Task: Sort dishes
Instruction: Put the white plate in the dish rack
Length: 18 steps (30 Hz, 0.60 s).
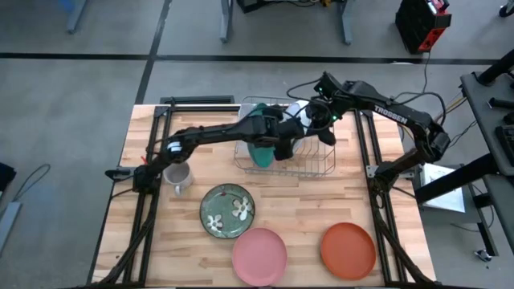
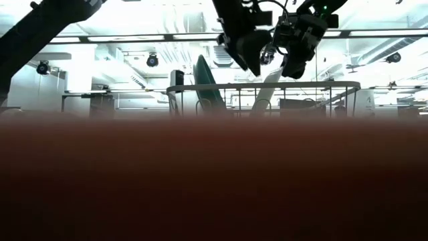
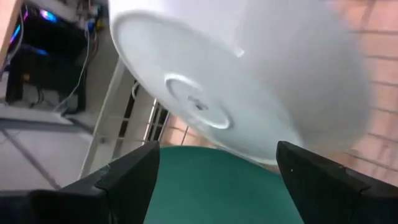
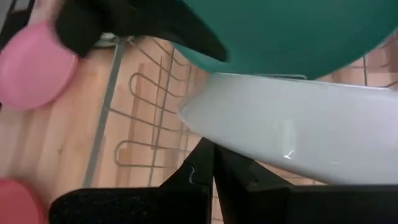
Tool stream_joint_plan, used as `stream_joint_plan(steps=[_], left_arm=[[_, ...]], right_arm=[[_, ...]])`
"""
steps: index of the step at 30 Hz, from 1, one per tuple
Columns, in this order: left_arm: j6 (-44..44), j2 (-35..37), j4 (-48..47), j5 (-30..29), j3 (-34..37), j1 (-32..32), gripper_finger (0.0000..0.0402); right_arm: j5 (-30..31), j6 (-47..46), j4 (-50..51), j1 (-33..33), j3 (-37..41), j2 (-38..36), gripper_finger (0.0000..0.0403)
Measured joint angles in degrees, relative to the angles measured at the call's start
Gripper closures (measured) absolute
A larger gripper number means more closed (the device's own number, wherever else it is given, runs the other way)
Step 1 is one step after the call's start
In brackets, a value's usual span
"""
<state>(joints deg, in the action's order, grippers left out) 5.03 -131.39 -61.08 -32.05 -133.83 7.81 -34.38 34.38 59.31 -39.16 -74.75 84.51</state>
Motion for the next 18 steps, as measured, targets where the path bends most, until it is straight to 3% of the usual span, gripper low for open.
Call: stream_joint_plan(steps=[4,12,18], left_arm=[[-0.01,-2.34,0.41,0.06,0.16,0.09,0.0090],[0.32,-2.74,2.36,-4.88,0.21,0.66,0.0090],[0.48,-2.74,2.49,-7.13,-0.44,0.61,0.0090]], right_arm=[[3.38,2.10,0.00,1.20,1.23,-1.00,0.0403],[24.24,5.65,-4.19,7.78,4.33,-7.47,0.0403],[26.94,14.75,-9.84,12.71,6.43,-13.49,0.0403]])
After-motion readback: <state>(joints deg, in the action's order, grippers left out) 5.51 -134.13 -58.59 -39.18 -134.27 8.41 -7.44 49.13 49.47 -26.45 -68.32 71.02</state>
